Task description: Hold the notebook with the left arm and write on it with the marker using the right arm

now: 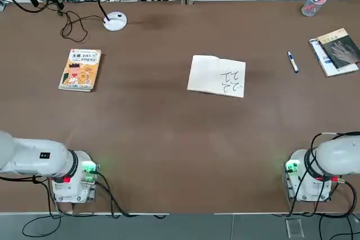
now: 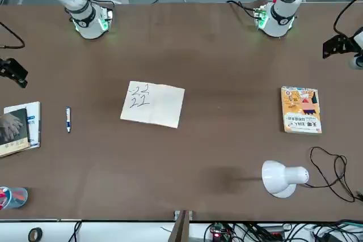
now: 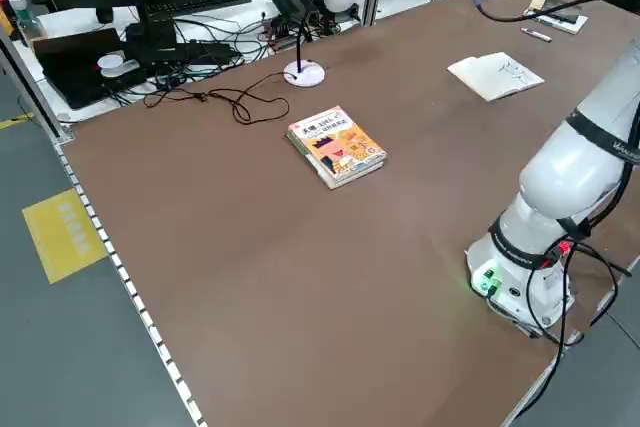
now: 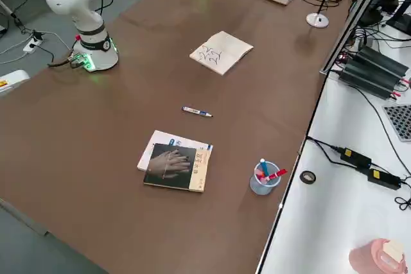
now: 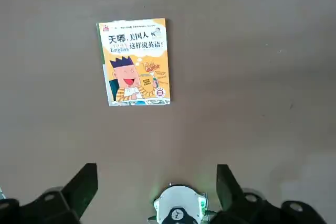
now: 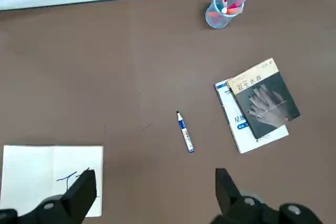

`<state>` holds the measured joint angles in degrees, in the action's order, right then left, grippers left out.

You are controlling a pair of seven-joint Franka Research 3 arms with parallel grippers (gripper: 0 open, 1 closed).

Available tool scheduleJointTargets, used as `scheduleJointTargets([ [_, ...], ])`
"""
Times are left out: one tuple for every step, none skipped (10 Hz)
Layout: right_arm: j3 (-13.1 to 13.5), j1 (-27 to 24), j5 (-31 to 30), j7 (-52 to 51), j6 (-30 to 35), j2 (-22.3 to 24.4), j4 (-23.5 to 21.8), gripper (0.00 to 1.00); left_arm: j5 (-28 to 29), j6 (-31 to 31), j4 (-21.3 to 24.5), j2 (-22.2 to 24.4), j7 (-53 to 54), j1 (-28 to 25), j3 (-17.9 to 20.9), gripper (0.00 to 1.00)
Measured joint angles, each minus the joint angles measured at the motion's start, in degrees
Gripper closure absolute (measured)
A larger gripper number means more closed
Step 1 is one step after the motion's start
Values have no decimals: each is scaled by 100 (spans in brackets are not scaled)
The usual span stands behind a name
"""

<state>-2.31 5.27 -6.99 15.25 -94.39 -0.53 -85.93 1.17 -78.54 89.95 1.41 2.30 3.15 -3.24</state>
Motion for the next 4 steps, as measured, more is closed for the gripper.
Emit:
scheduleJointTargets([
  [-2, 19, 0, 0, 1, -1, -1, 0, 0, 0, 0, 0, 0, 0, 0, 0],
  [-5, 36, 0, 0, -1, -1, -1, 0, 0, 0, 0, 0, 0, 0, 0, 0],
  [-6, 45, 0, 0, -6, -1, -1, 0, 0, 0, 0, 0, 0, 0, 0, 0],
  [-6, 46, -2, 0, -10, -1, -1, 0, 0, 0, 0, 0, 0, 0, 0, 0],
])
